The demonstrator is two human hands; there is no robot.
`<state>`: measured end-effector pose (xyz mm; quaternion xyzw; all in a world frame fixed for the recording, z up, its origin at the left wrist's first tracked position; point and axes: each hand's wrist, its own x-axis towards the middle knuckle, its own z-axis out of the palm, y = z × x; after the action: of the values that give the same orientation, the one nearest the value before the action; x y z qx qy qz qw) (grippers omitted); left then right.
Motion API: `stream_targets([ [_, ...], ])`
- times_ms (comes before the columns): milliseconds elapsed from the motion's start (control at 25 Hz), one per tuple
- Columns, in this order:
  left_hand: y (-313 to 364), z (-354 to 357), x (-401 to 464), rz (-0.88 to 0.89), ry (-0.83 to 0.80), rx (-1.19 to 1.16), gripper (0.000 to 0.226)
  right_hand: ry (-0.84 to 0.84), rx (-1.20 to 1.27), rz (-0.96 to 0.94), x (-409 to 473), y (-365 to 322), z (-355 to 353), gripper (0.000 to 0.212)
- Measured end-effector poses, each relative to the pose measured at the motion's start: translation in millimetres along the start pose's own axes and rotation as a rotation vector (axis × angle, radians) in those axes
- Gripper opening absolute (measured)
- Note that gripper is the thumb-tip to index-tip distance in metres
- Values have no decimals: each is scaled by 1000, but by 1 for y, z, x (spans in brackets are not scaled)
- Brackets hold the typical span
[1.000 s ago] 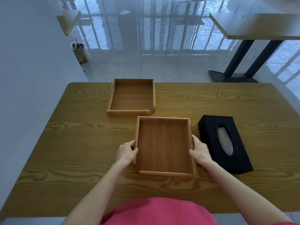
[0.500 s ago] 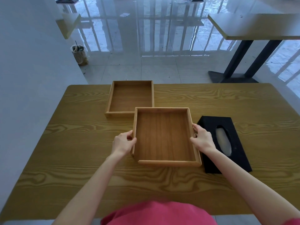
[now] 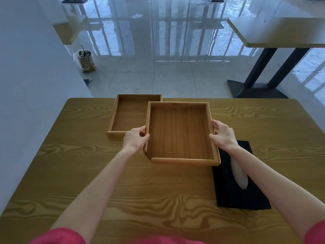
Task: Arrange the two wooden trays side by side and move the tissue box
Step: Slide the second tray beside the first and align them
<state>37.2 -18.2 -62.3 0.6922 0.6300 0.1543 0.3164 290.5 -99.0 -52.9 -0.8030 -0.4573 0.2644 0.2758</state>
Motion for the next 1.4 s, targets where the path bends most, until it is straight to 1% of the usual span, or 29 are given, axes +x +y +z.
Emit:
stream_targets([
  [400, 41, 19, 70, -26, -44, -8, 46, 22, 32, 18, 84, 2, -20, 58],
  [600, 54, 39, 100, -44, -24, 35, 45, 33, 70, 66, 118, 15, -20, 56],
  [760, 57, 56, 119, -34, -32, 25, 44, 33, 84, 91, 138, 28, -17, 55],
  [1080, 54, 78, 138, 1, -37, 107, 44, 16, 93, 138, 158, 50, 0, 55],
  [1400, 58, 91, 138, 18, -4, 239, 32, 8, 88, 151, 160, 62, 11, 53],
])
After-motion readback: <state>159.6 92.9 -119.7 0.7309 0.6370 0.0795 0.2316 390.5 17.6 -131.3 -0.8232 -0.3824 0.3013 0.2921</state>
